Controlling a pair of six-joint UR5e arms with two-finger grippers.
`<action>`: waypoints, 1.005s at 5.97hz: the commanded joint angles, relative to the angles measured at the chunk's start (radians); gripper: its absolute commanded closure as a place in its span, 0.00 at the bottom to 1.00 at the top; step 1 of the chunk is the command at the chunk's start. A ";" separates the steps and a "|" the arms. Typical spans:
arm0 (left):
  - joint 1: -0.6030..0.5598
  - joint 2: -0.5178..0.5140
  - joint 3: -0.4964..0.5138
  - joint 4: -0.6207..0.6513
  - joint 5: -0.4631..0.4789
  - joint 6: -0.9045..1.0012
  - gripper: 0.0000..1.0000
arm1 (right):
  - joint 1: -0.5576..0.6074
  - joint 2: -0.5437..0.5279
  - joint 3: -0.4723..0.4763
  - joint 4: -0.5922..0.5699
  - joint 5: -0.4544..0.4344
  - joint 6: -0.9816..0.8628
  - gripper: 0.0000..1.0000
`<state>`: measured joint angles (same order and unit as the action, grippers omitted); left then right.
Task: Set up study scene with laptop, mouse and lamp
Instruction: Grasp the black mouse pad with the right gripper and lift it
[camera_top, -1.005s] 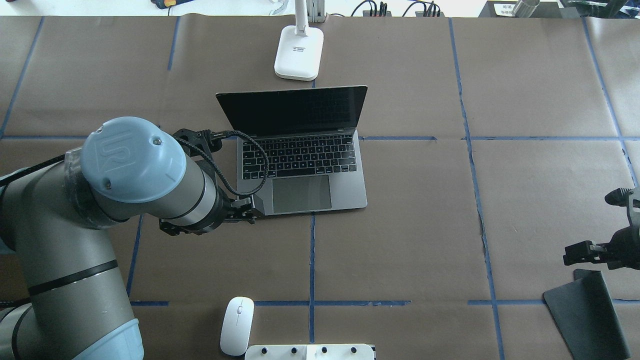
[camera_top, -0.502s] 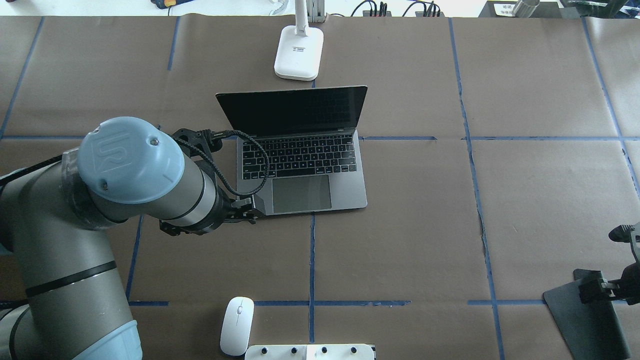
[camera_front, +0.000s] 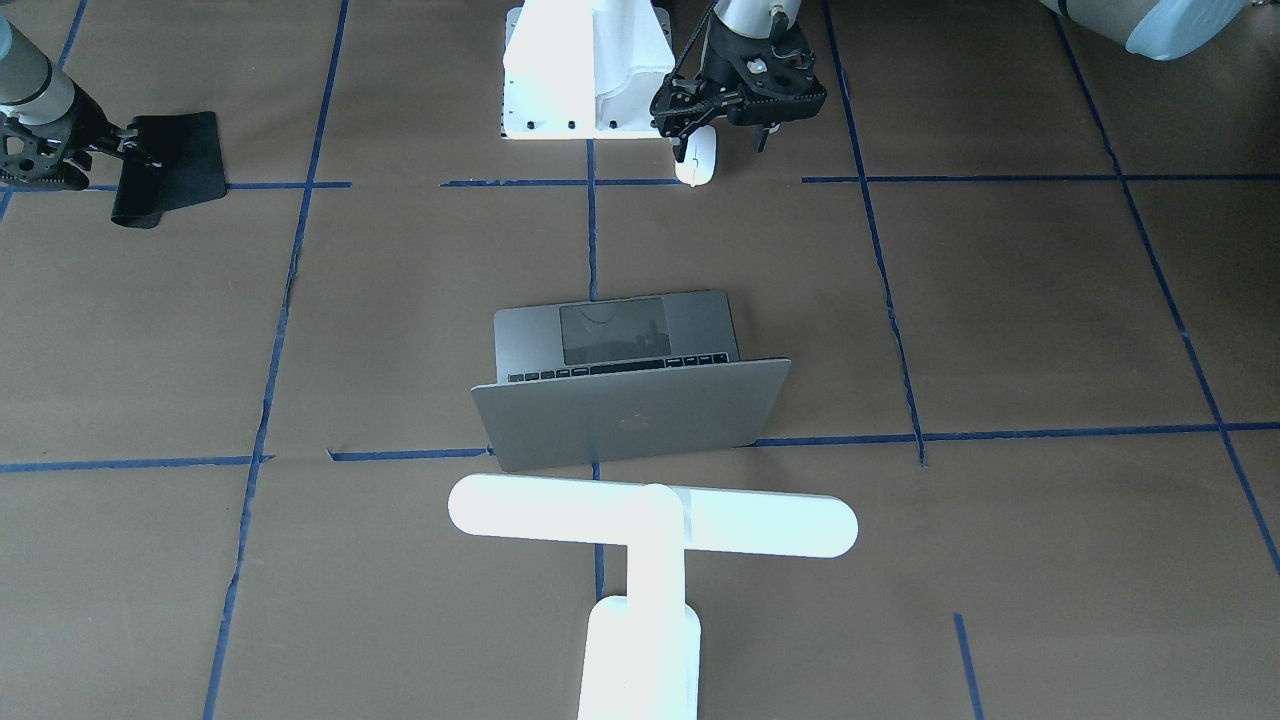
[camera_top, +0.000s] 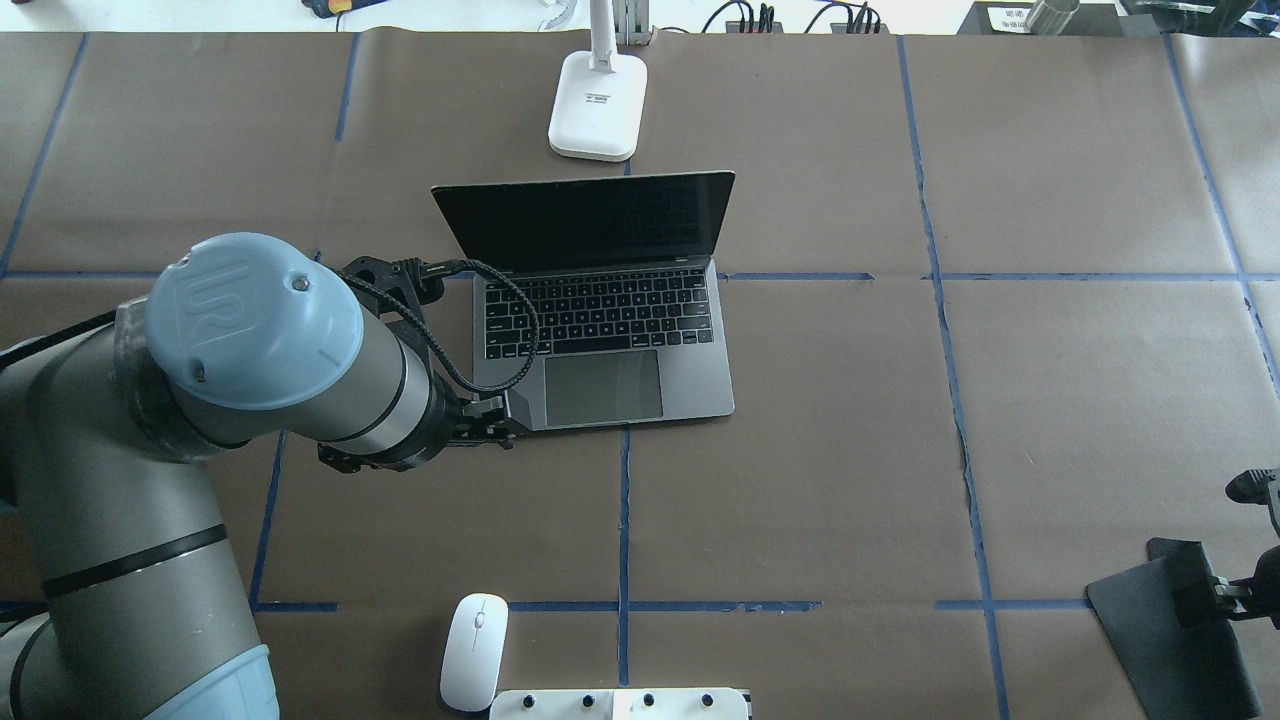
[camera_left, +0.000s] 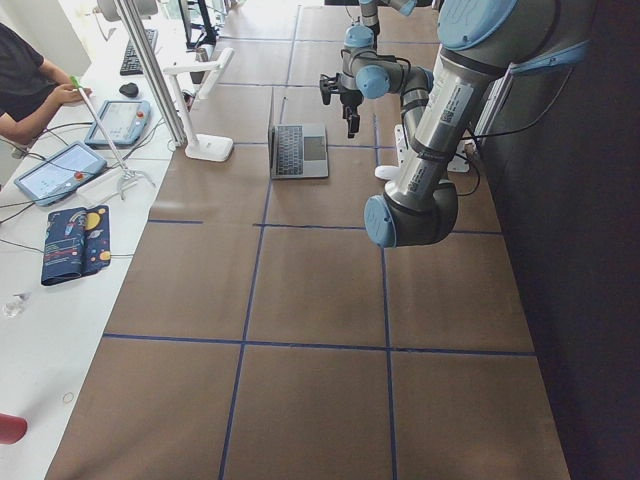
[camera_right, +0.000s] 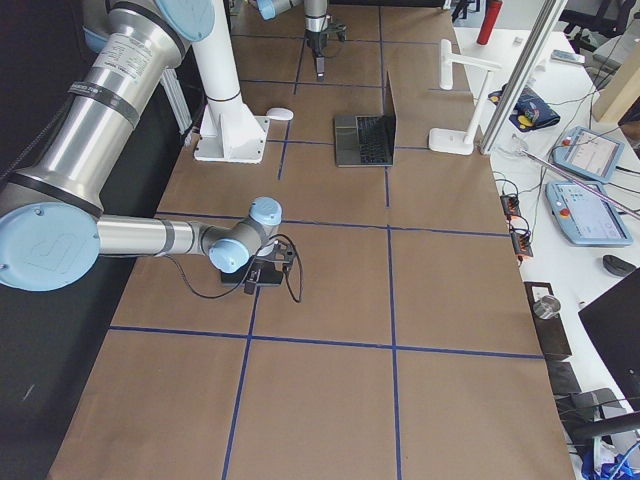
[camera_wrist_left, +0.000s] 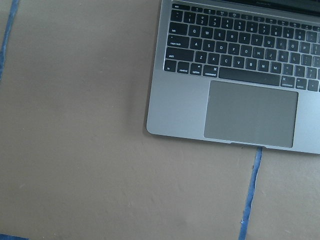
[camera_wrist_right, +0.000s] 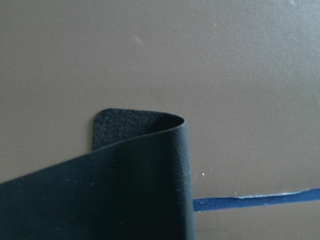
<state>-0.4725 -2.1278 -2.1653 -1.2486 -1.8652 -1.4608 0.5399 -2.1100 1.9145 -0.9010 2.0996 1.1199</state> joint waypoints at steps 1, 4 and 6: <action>0.000 0.000 -0.007 0.000 0.000 0.000 0.00 | -0.008 -0.001 -0.006 0.001 0.000 0.000 0.37; -0.001 0.000 -0.007 0.000 0.000 0.000 0.00 | -0.014 0.001 -0.006 0.004 -0.001 -0.002 0.92; -0.001 0.000 -0.005 0.000 0.000 -0.001 0.00 | -0.011 0.002 0.004 0.007 -0.003 0.001 0.98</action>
<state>-0.4740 -2.1277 -2.1719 -1.2486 -1.8653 -1.4608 0.5280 -2.1086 1.9125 -0.8965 2.0973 1.1192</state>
